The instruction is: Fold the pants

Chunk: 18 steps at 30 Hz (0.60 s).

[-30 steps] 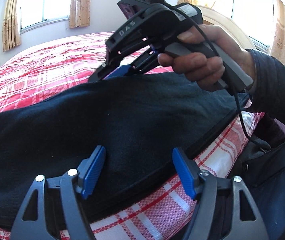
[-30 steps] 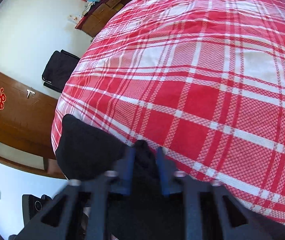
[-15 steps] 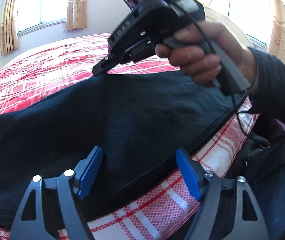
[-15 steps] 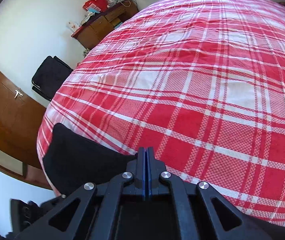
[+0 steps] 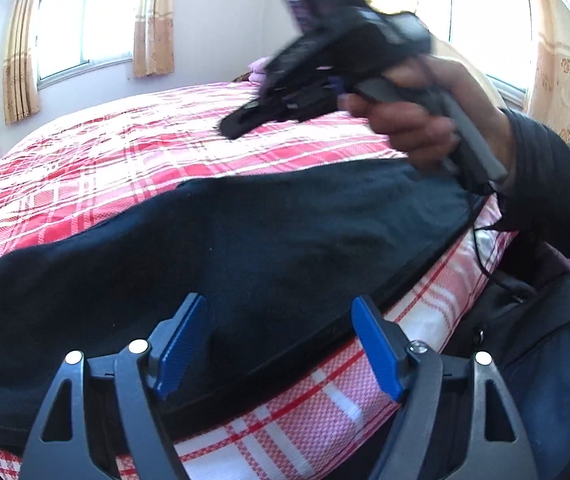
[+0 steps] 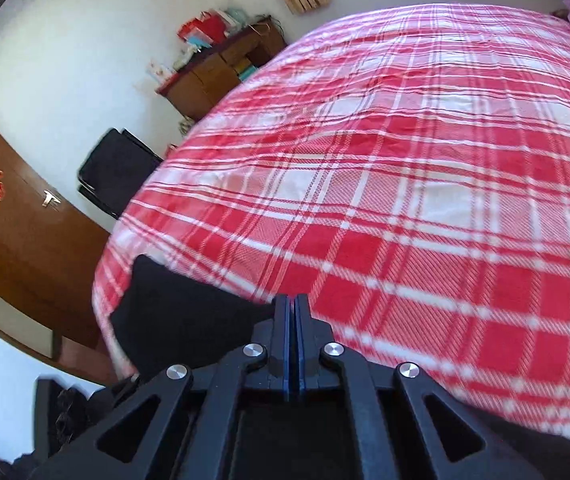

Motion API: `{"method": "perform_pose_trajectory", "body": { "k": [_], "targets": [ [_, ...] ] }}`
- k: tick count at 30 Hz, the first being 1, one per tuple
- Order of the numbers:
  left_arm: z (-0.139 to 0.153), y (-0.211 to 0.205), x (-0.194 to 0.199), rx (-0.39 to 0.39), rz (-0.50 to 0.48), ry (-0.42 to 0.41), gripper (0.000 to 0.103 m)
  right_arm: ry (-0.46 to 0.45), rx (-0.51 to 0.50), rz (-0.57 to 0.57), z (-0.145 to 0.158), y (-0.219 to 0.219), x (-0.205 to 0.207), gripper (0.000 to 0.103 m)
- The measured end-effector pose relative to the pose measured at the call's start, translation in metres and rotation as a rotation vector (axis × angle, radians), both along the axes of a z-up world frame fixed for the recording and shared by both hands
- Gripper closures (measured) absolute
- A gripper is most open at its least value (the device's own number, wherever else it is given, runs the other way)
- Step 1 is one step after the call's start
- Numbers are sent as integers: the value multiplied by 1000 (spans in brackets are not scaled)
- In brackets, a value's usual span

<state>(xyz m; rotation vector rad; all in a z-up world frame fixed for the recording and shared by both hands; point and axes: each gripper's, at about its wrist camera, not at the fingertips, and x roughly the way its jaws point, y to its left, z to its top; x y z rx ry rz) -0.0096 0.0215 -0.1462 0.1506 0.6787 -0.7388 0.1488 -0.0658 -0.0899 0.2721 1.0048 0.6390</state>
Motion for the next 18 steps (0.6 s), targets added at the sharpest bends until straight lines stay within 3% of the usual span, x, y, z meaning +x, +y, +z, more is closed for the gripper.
{"method": "perform_pose_trajectory", "body": {
  "k": [3,6,9,13,15,16,17,18],
  "targets": [
    [-12,-5,6,37,11,47,25,2,-17,-48,-3,-29,-20,100],
    [-13,-13,0,75,-5,24,23,-1,-56,-119,-17,-63,-43,100],
    [-2,-19,3,33,-17,43,23,14,-111,-214,-33,-96,-53,99],
    [5,-36,6,-8,-57,50,23,40,-36,-357,-43,-150,-68,99],
    [-2,-50,7,32,-87,53,23,21,-30,-405,-40,-170,-80,92],
    [-9,-56,8,67,-104,74,22,19,-33,-442,-40,-182,-86,73],
    [-13,-58,7,102,-103,69,21,25,-26,-460,-42,-191,-90,66],
    [-14,-62,2,128,-112,28,15,34,10,-468,-44,-201,-92,66]
  ]
}}
